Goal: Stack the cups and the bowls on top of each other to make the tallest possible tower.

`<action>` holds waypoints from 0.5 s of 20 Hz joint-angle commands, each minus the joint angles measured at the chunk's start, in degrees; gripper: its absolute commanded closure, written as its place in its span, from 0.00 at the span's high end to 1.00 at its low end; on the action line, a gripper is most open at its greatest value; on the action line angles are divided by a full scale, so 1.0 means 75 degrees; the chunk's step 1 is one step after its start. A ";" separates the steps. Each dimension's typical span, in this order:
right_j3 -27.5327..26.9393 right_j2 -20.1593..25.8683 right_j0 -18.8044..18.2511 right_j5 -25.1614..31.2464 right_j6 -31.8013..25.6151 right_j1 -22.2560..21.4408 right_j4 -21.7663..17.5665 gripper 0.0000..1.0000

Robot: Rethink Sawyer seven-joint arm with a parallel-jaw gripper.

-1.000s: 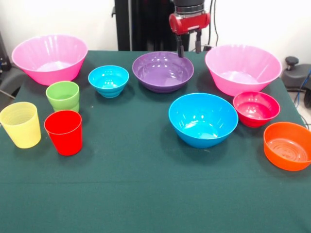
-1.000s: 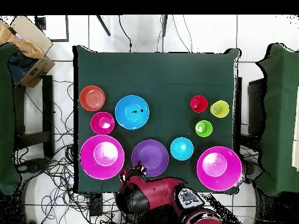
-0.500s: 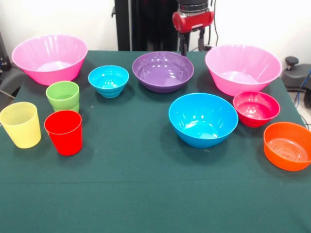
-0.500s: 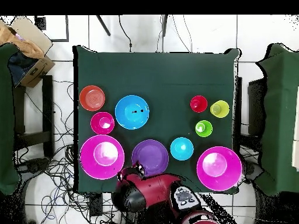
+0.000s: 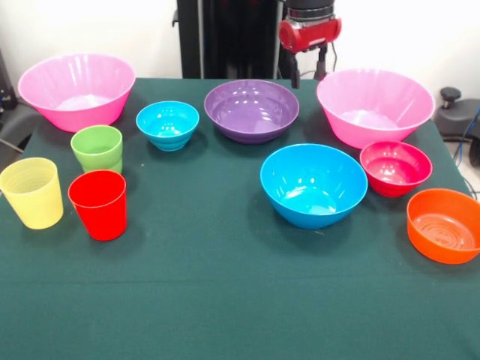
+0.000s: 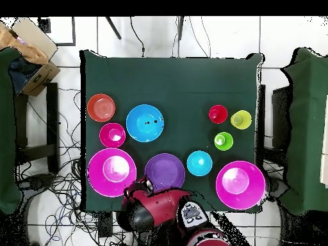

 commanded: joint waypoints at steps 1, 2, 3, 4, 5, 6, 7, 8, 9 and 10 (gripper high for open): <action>-0.0596 0.0481 -0.0268 0.0046 0.0343 0.0085 -0.0814 1.00; -0.0561 0.0504 -0.0328 0.0057 0.0261 0.0063 -0.0963 1.00; -0.0554 0.0538 -0.0381 0.0087 0.0240 0.0050 -0.1035 1.00; -0.0548 0.0572 -0.0433 0.0117 0.0219 0.0036 -0.1106 1.00; -0.0524 0.0654 -0.0513 0.0180 0.0223 0.0007 -0.1157 1.00; -0.0496 0.0757 -0.0630 0.0241 0.0225 -0.0015 -0.1221 1.00; -0.0463 0.0848 -0.0718 0.0302 0.0218 -0.0050 -0.1285 1.00; -0.0430 0.0887 -0.0797 0.0328 0.0207 -0.0064 -0.1375 1.00; -0.0418 0.0913 -0.0827 0.0354 0.0219 -0.0091 -0.1422 1.00; -0.0406 0.0939 -0.0857 0.0380 0.0230 -0.0118 -0.1470 1.00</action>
